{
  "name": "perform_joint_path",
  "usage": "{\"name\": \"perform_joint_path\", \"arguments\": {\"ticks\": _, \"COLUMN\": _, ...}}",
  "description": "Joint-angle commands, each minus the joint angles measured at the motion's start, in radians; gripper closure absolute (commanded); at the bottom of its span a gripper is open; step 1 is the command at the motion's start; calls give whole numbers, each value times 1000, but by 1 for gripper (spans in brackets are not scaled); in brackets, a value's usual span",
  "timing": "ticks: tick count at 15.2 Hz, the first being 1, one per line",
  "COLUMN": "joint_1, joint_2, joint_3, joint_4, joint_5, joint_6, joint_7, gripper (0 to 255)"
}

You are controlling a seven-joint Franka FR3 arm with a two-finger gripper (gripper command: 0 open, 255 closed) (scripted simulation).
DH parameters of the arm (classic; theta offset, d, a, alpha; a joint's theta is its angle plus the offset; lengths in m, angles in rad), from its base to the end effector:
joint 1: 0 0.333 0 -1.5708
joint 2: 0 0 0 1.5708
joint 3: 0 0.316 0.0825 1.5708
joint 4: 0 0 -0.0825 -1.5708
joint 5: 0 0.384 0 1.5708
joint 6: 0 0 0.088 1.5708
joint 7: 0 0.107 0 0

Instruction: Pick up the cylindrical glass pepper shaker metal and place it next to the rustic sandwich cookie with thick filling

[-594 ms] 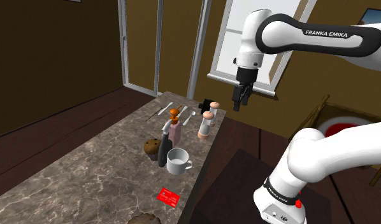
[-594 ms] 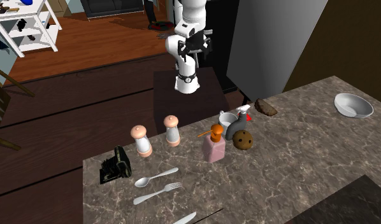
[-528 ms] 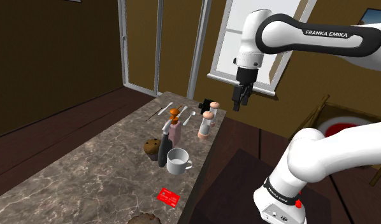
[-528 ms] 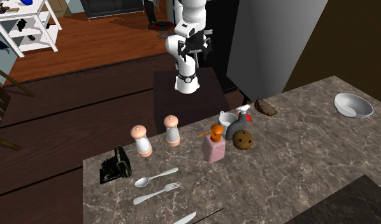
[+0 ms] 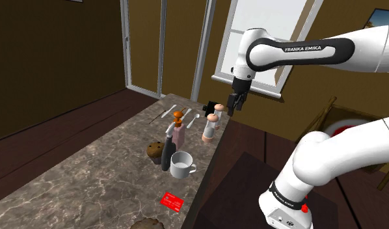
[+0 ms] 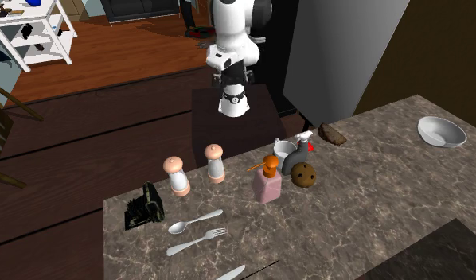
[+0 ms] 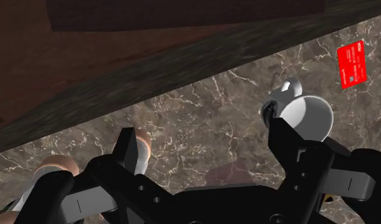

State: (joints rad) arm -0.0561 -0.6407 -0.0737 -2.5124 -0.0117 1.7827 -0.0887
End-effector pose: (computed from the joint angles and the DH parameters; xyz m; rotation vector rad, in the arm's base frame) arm 0.3436 -0.0475 0.4856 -3.0968 0.0334 0.1339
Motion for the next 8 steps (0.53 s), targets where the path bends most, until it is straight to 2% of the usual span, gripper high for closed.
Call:
{"name": "perform_joint_path", "arguments": {"ticks": 1, "joint_1": -9, "joint_2": 48, "joint_3": -17, "joint_4": -18, "joint_5": -14, "joint_6": 95, "joint_7": -19, "gripper": 0}}
{"name": "perform_joint_path", "arguments": {"ticks": 8, "joint_1": -34, "joint_2": 252, "joint_3": -82, "joint_4": -8, "joint_5": -38, "joint_6": 375, "joint_7": -87, "gripper": 0}}
